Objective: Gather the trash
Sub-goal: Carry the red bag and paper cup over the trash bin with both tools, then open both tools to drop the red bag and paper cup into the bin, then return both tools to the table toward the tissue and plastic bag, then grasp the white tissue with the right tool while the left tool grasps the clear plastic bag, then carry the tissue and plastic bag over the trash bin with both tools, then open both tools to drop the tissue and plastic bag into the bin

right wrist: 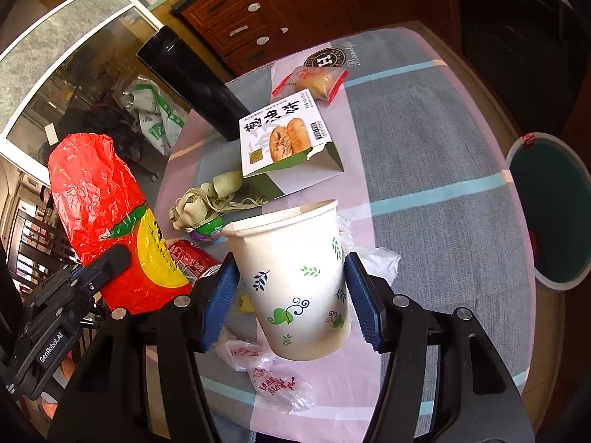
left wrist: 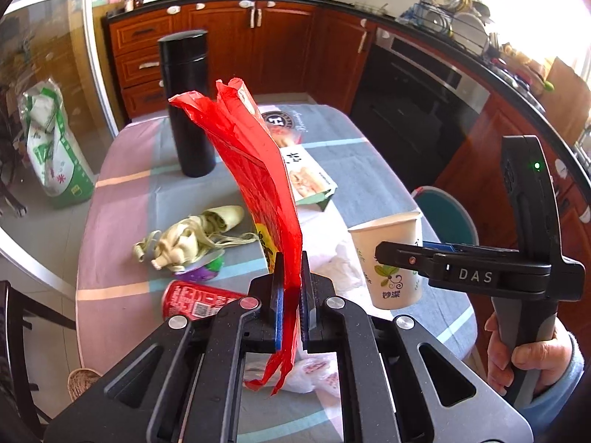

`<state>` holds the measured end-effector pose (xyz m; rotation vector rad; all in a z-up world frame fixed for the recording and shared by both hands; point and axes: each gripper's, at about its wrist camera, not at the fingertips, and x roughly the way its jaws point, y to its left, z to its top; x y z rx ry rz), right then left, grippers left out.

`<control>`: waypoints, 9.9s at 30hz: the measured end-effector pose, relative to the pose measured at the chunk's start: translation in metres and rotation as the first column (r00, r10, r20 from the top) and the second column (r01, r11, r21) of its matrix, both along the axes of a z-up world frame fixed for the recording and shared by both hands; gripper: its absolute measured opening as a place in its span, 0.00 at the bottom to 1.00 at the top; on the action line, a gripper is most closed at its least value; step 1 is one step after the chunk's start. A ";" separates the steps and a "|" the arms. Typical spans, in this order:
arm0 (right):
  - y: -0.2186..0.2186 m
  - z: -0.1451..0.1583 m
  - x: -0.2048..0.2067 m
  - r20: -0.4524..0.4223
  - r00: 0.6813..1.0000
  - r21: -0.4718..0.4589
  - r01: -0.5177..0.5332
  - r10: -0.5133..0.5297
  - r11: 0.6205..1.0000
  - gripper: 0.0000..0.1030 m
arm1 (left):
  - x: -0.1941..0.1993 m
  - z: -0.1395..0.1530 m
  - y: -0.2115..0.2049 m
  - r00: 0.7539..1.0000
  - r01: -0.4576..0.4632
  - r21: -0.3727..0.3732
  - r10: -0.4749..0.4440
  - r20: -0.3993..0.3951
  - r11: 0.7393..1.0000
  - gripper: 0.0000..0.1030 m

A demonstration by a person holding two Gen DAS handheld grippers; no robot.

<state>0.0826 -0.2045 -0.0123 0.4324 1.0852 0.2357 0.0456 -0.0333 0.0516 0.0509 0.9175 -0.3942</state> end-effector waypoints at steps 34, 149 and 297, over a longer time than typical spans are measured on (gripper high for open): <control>-0.229 -0.015 -0.035 0.022 0.928 0.100 0.369 -0.372 0.924 0.55 | 0.025 -0.012 -0.240 0.935 0.351 0.066 -0.347 -0.067 0.934 0.07; -0.012 -0.066 0.015 -0.263 0.949 -0.107 0.147 -0.171 0.983 0.89 | 0.061 -0.092 0.028 0.980 0.024 0.045 -0.015 -0.199 0.999 0.96; -0.315 -0.087 -0.032 -0.180 0.799 0.041 0.588 -0.573 0.808 0.80 | 0.056 -0.113 -0.352 0.843 0.512 0.103 -0.475 -0.254 0.853 0.95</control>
